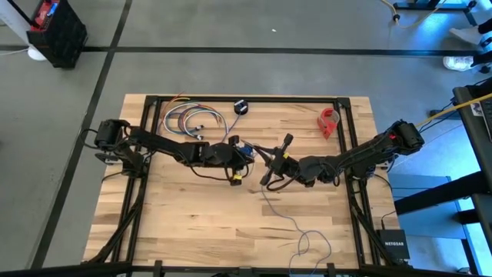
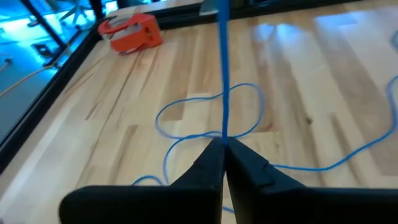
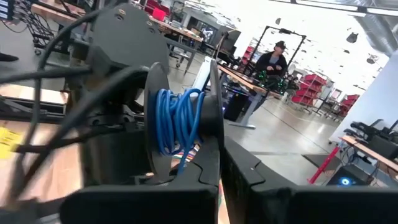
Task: Coil cords
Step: Coil the blue wire onto the black spool
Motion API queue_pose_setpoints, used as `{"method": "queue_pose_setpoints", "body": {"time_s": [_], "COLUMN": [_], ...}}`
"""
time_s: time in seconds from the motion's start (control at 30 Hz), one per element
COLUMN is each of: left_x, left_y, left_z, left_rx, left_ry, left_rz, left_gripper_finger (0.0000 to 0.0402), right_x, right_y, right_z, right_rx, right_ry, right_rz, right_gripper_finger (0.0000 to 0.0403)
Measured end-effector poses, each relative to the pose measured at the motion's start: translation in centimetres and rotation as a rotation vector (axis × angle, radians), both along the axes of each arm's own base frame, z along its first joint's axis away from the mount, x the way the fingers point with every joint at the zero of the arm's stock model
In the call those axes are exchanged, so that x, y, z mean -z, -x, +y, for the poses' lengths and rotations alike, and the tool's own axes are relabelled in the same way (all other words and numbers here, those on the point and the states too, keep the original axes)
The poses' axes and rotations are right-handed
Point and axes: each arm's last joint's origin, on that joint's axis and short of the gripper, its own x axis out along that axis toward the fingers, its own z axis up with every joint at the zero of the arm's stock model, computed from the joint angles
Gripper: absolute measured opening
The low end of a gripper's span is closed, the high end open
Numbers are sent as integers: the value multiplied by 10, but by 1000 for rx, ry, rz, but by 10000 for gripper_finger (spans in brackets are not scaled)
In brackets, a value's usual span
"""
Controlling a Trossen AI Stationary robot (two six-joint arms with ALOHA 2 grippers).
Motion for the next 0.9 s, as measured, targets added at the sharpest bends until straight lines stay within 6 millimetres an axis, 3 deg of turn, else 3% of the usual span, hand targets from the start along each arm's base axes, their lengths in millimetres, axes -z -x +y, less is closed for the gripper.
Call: {"method": "queue_pose_setpoints", "body": {"time_s": [0.27, 0.5, 0.73, 0.9], "left_x": [3, 0, -5, -5], "left_y": [3, 12, 18, 21], "left_z": [2, 5, 6, 7], "left_rx": [-45, -136, -139, -151], "left_ry": [-36, -95, -96, -101], "left_rz": [44, 120, 140, 158], "left_gripper_finger": [3, 7, 7, 7], "right_x": [0, 1, 11, 30], "right_y": [1, 14, 27, 33], "right_z": [1, 21, 45, 46], "right_rx": [-2, 64, 88, 87], "right_ry": [6, 53, 81, 15], "right_rz": [13, 86, 176, 268], "right_gripper_finger": [5, 5, 5, 5]}}
